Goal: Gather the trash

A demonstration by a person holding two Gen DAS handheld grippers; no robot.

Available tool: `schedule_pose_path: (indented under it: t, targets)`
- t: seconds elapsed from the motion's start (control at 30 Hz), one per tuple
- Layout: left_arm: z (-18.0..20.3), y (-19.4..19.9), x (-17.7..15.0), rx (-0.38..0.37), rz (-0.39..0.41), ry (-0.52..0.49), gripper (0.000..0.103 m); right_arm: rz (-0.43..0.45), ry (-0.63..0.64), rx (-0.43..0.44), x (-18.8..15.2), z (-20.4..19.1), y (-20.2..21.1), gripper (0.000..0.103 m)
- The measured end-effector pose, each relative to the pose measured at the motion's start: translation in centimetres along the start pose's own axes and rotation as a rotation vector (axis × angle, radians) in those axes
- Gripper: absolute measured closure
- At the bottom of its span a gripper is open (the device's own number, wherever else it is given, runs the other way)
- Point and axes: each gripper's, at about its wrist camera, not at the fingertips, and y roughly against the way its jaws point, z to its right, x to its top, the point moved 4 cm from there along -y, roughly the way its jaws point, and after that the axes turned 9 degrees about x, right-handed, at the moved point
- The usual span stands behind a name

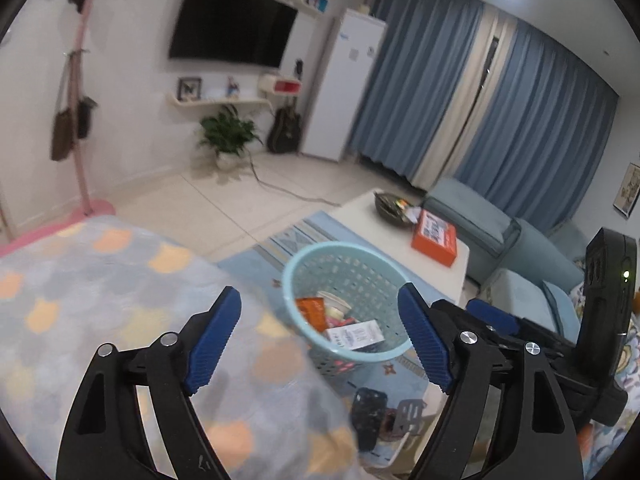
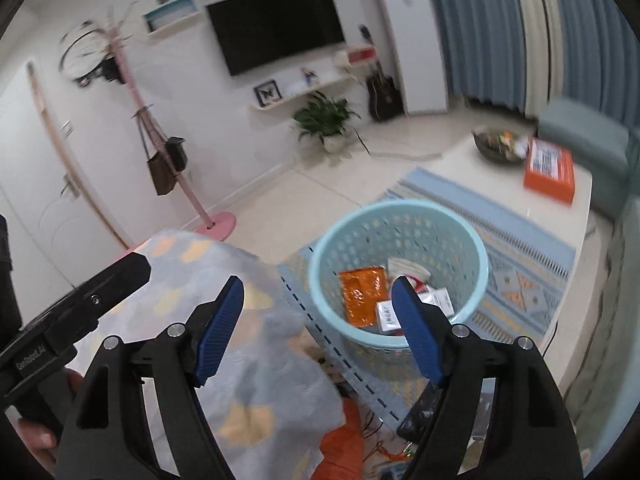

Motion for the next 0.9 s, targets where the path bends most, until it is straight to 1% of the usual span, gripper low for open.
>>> schedule_pose_path:
  t: [0.13, 0.17, 0.23, 0.4, 0.43, 0.47, 0.53, 0.6, 0.73, 0.8, 0.9]
  targets:
    - [-2.0, 4.3, -1.5, 0.098, 0.077, -0.017, 0.02, 0.046, 0.049, -0.013, -1.3, -3.0, 1.6, 0.029]
    - [-2.4, 4.9, -1.9, 0.117, 0.087, -0.017, 0.019, 0.059, 0.057, -0.018, -1.7, -3.7, 2.0, 0.029]
    - [-3.8, 6.5, -3.2, 0.179, 0.122, -0.013, 0.019, 0.081, 0.071, -0.024, -2.3, -4.7, 2.7, 0.029]
    - [-6.5, 8.2, -5.7, 0.334, 0.209, -0.006, 0.018, 0.159, 0.115, -0.043, -3.6, -6.6, 4.3, 0.028]
    - [-7.0, 8.4, -6.3, 0.352, 0.222, 0.0, 0.017, 0.172, 0.127, -0.047, -4.0, -7.1, 4.6, 0.028]
    - [-7.6, 8.4, -6.8, 0.359, 0.227, 0.013, 0.017, 0.18, 0.134, -0.052, -4.2, -7.3, 4.7, 0.028]
    - [-9.0, 8.2, -7.8, 0.371, 0.241, 0.075, 0.016, 0.194, 0.151, -0.065, -4.7, -7.7, 5.0, 0.028]
    - [-9.7, 8.3, -8.4, 0.384, 0.263, 0.107, 0.016, 0.21, 0.177, -0.081, -5.4, -8.4, 5.2, 0.028]
    - [-10.3, 9.2, -9.0, 0.433, 0.32, 0.096, 0.016, 0.243, 0.202, -0.102, -6.3, -9.2, 5.6, 0.028]
    - [-10.4, 9.5, -9.2, 0.452, 0.341, 0.091, 0.012, 0.25, 0.206, -0.113, -6.7, -9.4, 5.6, 0.028]
    - [-10.6, 9.2, -9.2, 0.452, 0.321, 0.095, 0.012, 0.249, 0.202, -0.123, -7.2, -9.5, 5.4, 0.028]
